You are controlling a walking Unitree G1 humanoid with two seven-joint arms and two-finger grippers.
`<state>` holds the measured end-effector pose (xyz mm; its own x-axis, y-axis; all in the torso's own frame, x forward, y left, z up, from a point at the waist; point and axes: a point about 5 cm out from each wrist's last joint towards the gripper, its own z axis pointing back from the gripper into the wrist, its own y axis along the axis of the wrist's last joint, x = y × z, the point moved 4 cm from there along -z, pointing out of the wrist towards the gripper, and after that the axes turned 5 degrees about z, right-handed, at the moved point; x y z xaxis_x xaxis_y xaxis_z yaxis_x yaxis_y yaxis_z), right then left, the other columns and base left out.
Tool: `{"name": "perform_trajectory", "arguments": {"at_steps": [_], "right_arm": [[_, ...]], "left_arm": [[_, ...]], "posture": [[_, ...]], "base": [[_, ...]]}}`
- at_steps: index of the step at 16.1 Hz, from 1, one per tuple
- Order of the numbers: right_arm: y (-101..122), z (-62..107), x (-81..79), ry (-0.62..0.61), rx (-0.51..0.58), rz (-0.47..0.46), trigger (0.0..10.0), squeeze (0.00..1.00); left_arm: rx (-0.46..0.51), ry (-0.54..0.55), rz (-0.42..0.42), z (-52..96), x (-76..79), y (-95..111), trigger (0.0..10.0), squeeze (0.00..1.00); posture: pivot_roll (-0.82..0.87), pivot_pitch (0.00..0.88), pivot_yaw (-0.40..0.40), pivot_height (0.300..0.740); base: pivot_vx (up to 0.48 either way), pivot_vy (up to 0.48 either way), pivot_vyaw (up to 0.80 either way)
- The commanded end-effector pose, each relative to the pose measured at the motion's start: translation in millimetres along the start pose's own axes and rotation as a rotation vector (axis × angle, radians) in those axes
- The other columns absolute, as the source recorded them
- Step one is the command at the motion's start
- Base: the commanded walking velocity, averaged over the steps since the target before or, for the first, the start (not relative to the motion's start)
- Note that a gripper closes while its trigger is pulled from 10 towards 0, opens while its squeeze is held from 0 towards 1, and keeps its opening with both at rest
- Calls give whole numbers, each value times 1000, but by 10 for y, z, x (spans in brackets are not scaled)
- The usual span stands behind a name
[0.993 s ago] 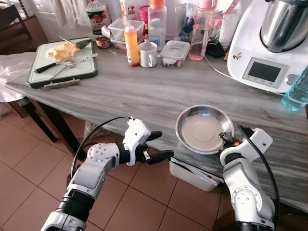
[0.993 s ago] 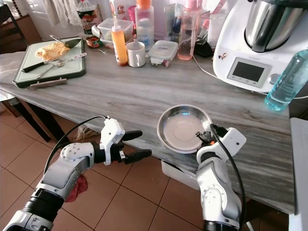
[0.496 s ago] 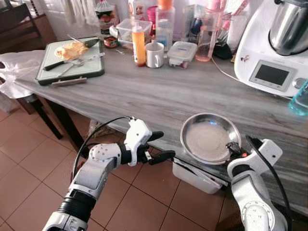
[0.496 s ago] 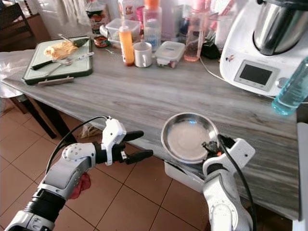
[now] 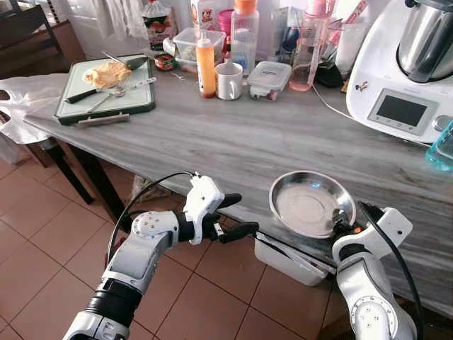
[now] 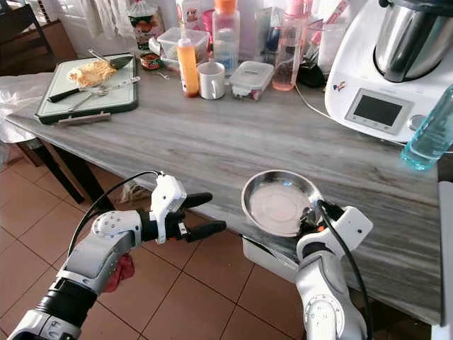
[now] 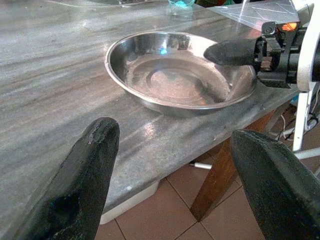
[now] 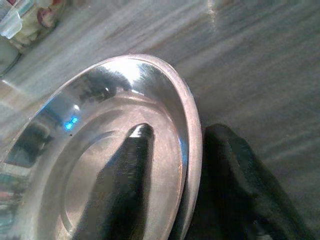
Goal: Setting the table
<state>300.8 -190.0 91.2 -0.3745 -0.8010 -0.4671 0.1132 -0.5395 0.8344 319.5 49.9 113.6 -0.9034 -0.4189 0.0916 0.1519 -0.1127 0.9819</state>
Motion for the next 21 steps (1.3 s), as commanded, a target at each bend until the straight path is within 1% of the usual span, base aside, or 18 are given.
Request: {"name": "perform_trajectory", "arguments": {"at_steps": [1,3,5,7,8,9,11,12,14,16,17,18,21], "right_arm": [[-65,12,-221,44,-8,-89,10000,1000],[-41,-7,-291,76,6,-77,10000,1000],[-68,-31,-303,76,-4,-80,10000,1000],[-63,-20,-335,88,-1,-79,10000,1000],[-57,-13,-335,93,2,-70,10000,1000],[-44,19,-328,100,10,-39,10000,1000],[-24,55,-291,91,23,-25,10000,1000],[11,77,-279,97,45,0,10000,1000],[79,102,-293,117,85,17,10000,1000],[173,144,-348,153,148,90,10000,1000],[239,187,-453,203,192,202,10000,1000],[297,228,-515,227,234,256,10000,1000],[374,260,-555,238,281,286,10000,1000]], "left_arm": [[-14,-9,-15,-1,26,-9,10000,0],[-14,-7,-15,1,24,-12,10000,0],[-13,-5,-14,0,17,-8,10000,0],[-14,-1,-13,8,9,-4,10000,0],[-14,-1,-13,8,11,-6,10000,0],[-16,-1,-11,15,21,-15,10000,0],[-17,-3,-7,17,34,-25,10000,0],[-16,-5,-4,10,44,-28,10000,0],[-14,-9,-3,-11,54,-22,10000,0],[-12,-12,-3,-15,58,-17,10000,0],[-10,-14,-2,-17,60,-14,10000,0],[-10,-16,0,-17,66,-15,10000,0],[-12,-22,0,-8,75,-13,10000,0]], "posture": [[60,46,46,740],[60,47,46,740],[61,48,45,740],[66,51,44,740],[66,51,44,740],[67,52,43,740],[68,53,42,740],[64,52,43,740],[64,52,43,740],[57,50,45,740],[53,49,49,740],[53,49,49,740],[47,48,51,740]], "base": [[0,0,0],[0,0,0],[0,0,0],[0,0,0],[0,0,0],[0,0,0],[0,0,0],[0,0,0],[0,0,0],[0,0,0],[0,0,0],[0,0,0],[0,0,0]]}}
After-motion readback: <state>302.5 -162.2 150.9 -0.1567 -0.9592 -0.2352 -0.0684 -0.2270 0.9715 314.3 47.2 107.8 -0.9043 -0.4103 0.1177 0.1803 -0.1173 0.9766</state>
